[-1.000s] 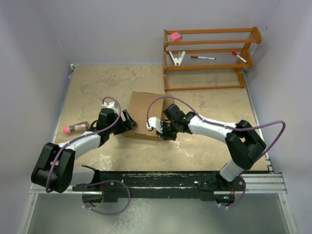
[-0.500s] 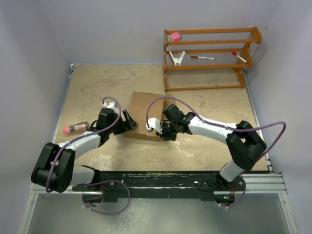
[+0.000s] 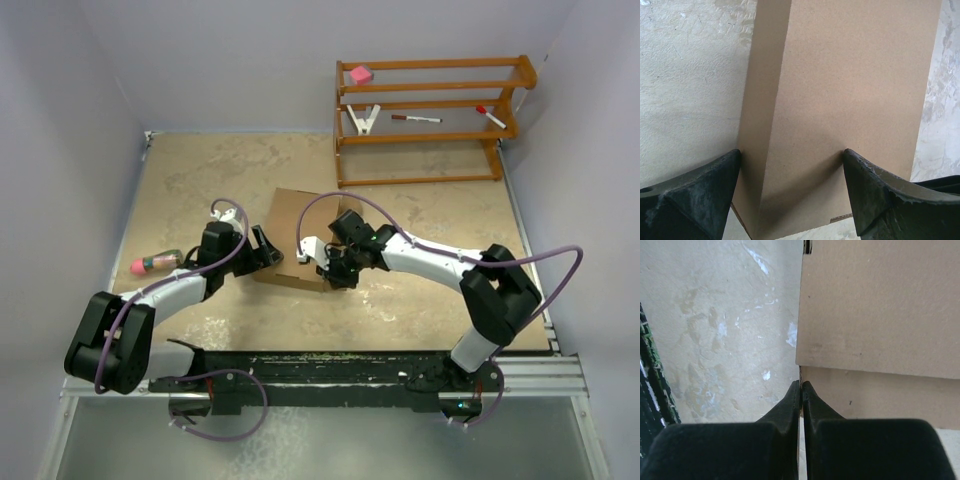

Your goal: Fold the paper box

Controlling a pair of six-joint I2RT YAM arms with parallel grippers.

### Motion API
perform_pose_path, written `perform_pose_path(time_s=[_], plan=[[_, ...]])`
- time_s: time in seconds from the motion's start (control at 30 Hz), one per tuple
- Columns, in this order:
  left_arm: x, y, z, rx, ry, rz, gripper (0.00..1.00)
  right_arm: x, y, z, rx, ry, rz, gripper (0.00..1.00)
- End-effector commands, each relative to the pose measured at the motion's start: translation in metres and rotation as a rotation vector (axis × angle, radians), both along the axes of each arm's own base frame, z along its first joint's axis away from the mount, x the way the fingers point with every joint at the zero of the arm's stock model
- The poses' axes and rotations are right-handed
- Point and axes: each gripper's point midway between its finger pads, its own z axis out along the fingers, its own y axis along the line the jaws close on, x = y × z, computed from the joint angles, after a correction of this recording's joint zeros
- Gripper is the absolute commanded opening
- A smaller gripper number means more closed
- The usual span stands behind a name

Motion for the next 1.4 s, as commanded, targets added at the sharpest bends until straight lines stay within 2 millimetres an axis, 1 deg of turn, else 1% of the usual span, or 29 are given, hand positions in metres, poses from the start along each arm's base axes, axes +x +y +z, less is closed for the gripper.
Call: perform_pose_path(time_s=[0.0, 0.2, 0.37, 0.47, 0.57, 0.6, 0.63, 0.7, 0.73, 0.77, 0.8, 0.87, 0.93, 0.97, 1.03, 1.1, 1.13, 1.17, 1.2, 1.23, 1.3, 1.37], plan=[[-0.021, -0.004, -0.018, 0.011, 0.084, -0.062, 0.84, 0.011, 0.042, 0.040, 0.179, -0.041, 0.030, 0.00], [-0.021, -0.012, -0.015, 0.009, 0.078, -0.085, 0.84, 0.011, 0.048, 0.037, 0.189, -0.010, 0.017, 0.00], [-0.019, -0.021, -0.013, 0.012, 0.064, -0.110, 0.84, 0.016, 0.052, 0.030, 0.189, 0.010, -0.043, 0.00], [-0.017, -0.021, -0.010, 0.018, 0.046, -0.121, 0.85, 0.019, 0.049, 0.030, 0.188, 0.015, -0.061, 0.00], [-0.012, -0.019, -0.004, 0.035, 0.025, -0.122, 0.86, 0.020, 0.038, 0.034, 0.174, 0.013, -0.041, 0.01], [-0.009, -0.017, -0.001, 0.040, 0.017, -0.118, 0.87, 0.021, 0.031, 0.036, 0.165, 0.001, -0.024, 0.04], [-0.007, -0.015, 0.003, 0.044, 0.011, -0.113, 0.90, 0.021, 0.023, 0.039, 0.158, -0.011, -0.009, 0.10], [-0.001, -0.010, 0.011, 0.050, -0.005, -0.096, 0.93, 0.023, 0.007, 0.051, 0.165, -0.041, 0.012, 0.24], [0.003, -0.008, 0.019, 0.052, -0.019, -0.089, 0.95, 0.023, 0.001, 0.057, 0.171, -0.055, 0.022, 0.32], [0.004, -0.005, 0.021, 0.060, -0.018, -0.082, 0.96, 0.022, -0.005, 0.063, 0.185, -0.062, 0.033, 0.38], [0.007, -0.002, 0.027, 0.065, -0.029, -0.070, 0.98, 0.020, -0.010, 0.069, 0.201, -0.065, 0.044, 0.43], [0.012, 0.004, 0.039, 0.079, -0.042, -0.051, 0.99, 0.020, -0.016, 0.083, 0.240, -0.078, 0.061, 0.49], [0.015, 0.009, 0.050, 0.099, -0.062, -0.037, 0.99, 0.024, -0.024, 0.097, 0.283, -0.083, 0.054, 0.50], [0.015, 0.012, 0.055, 0.110, -0.067, -0.031, 0.99, 0.030, -0.028, 0.105, 0.302, -0.095, 0.032, 0.50], [0.015, 0.016, 0.067, 0.128, -0.080, -0.021, 0.99, 0.050, -0.037, 0.120, 0.341, -0.130, -0.057, 0.49], [0.012, 0.019, 0.078, 0.129, -0.095, -0.006, 0.97, 0.083, -0.046, 0.143, 0.389, -0.213, -0.176, 0.46], [0.009, 0.020, 0.083, 0.123, -0.099, 0.000, 0.96, 0.101, -0.053, 0.153, 0.406, -0.265, -0.241, 0.42], [0.005, 0.021, 0.090, 0.113, -0.110, 0.005, 0.94, 0.119, -0.057, 0.163, 0.425, -0.327, -0.287, 0.27], [-0.002, 0.022, 0.092, 0.110, -0.101, 0.007, 0.92, 0.138, -0.063, 0.171, 0.419, -0.398, -0.331, 0.03], [-0.009, 0.023, 0.094, 0.102, -0.091, 0.005, 0.90, 0.157, -0.068, 0.174, 0.402, -0.458, -0.373, 0.00], [-0.025, 0.024, 0.098, 0.084, -0.073, 0.004, 0.88, 0.192, -0.072, 0.185, 0.359, -0.547, -0.395, 0.00], [-0.043, 0.023, 0.100, 0.048, -0.060, -0.006, 0.88, 0.214, -0.067, 0.171, 0.291, -0.510, -0.336, 0.00]])
